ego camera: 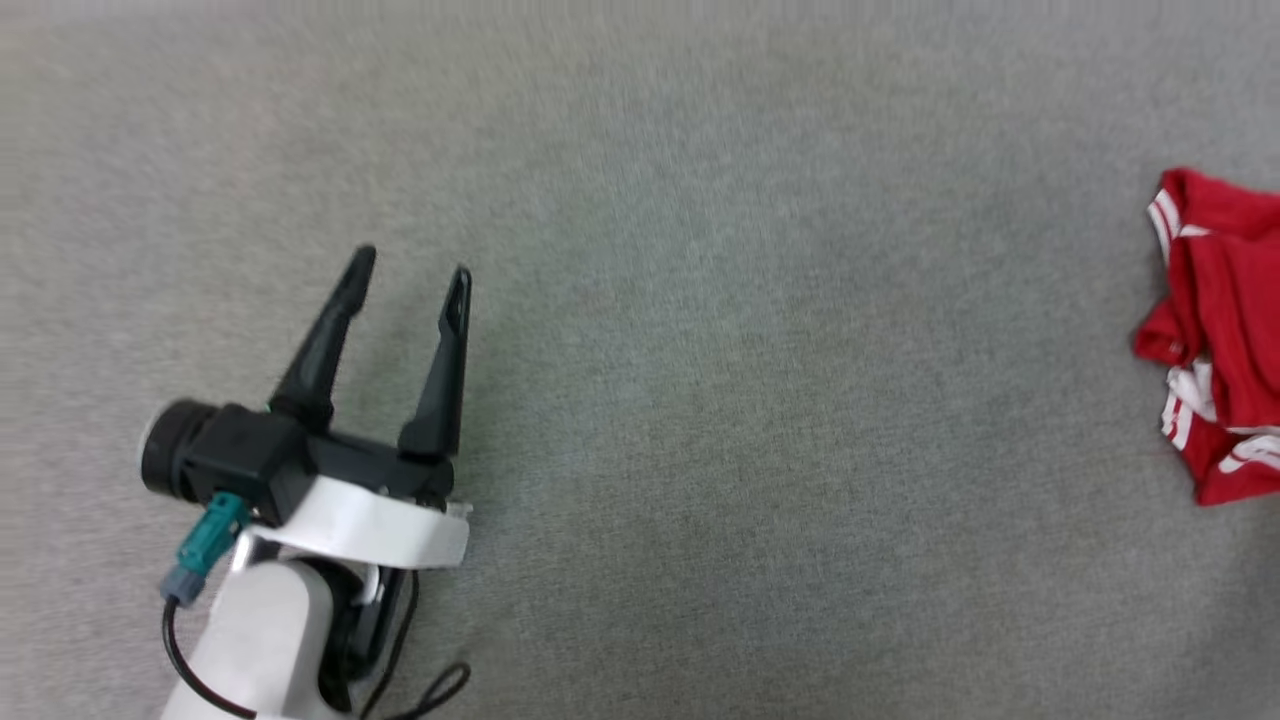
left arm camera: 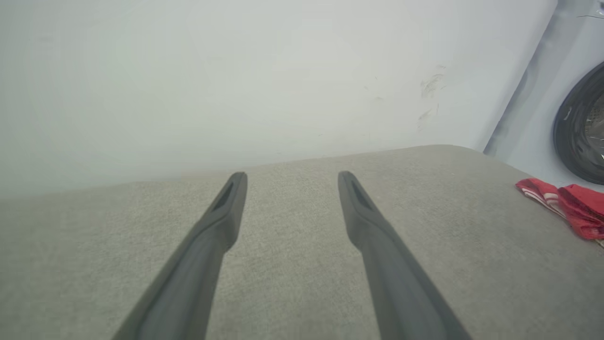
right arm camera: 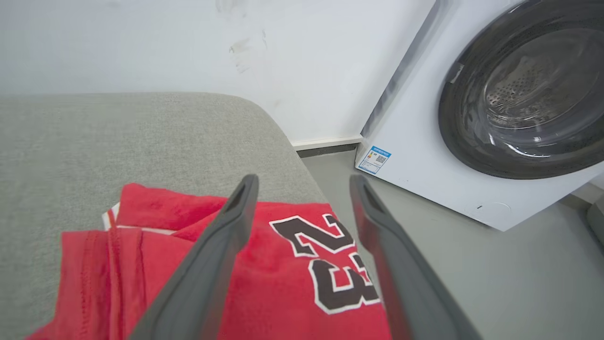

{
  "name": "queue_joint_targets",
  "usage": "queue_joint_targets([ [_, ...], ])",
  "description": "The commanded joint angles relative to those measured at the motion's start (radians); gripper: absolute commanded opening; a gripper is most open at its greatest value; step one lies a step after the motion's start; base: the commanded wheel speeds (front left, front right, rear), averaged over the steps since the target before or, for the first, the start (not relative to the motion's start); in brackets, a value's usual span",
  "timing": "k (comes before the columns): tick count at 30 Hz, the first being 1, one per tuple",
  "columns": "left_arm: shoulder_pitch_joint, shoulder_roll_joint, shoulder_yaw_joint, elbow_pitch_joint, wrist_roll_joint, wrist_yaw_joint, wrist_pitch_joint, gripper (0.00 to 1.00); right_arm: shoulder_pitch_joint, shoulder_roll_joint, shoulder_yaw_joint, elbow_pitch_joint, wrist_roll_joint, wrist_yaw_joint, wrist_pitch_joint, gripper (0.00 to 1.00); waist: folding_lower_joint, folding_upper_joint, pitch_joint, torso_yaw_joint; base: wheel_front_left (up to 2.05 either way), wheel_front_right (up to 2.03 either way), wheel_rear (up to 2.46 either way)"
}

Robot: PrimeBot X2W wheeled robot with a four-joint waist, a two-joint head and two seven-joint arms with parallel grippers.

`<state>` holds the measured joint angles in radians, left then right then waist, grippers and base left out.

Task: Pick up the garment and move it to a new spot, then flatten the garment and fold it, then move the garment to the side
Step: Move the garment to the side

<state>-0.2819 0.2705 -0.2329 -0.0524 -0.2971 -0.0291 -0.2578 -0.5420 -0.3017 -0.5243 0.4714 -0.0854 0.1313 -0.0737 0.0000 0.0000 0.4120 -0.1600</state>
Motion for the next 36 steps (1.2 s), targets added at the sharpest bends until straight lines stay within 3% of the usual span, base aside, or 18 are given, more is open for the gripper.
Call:
queue_joint_targets([
  [1,0.018,-0.005,0.005,0.006,-0.005,0.006,-0.003,1.00,0.028,0.012,0.017,-0.007,0.018,-0.001,-0.017,1.00,0.0000,0.0000,-0.061,0.023,0.00,0.00,0.00],
  [7,0.097,-0.042,0.014,0.057,-0.022,0.031,-0.007,1.00,0.170,0.071,0.105,-0.080,0.089,-0.001,-0.061,1.00,0.0000,0.0000,-0.176,0.068,0.00,0.00,0.00],
  [18,0.212,-0.071,0.042,0.120,-0.037,0.064,-0.009,1.00,0.419,0.214,0.279,-0.291,0.156,-0.001,-0.015,1.00,0.0000,0.0000,-0.323,0.170,0.00,0.00,0.00],
  [25,0.287,-0.053,0.059,0.140,-0.039,0.073,-0.008,1.00,0.520,0.240,0.351,-0.413,0.199,-0.001,0.026,1.00,0.0000,0.0000,-0.403,0.196,0.00,0.00,0.00],
  [36,0.354,-0.041,0.062,0.151,-0.042,0.084,-0.008,1.00,0.695,0.252,0.381,-0.614,0.210,-0.001,0.124,1.00,0.0000,0.0000,-0.452,0.184,0.00,0.00,0.00],
])
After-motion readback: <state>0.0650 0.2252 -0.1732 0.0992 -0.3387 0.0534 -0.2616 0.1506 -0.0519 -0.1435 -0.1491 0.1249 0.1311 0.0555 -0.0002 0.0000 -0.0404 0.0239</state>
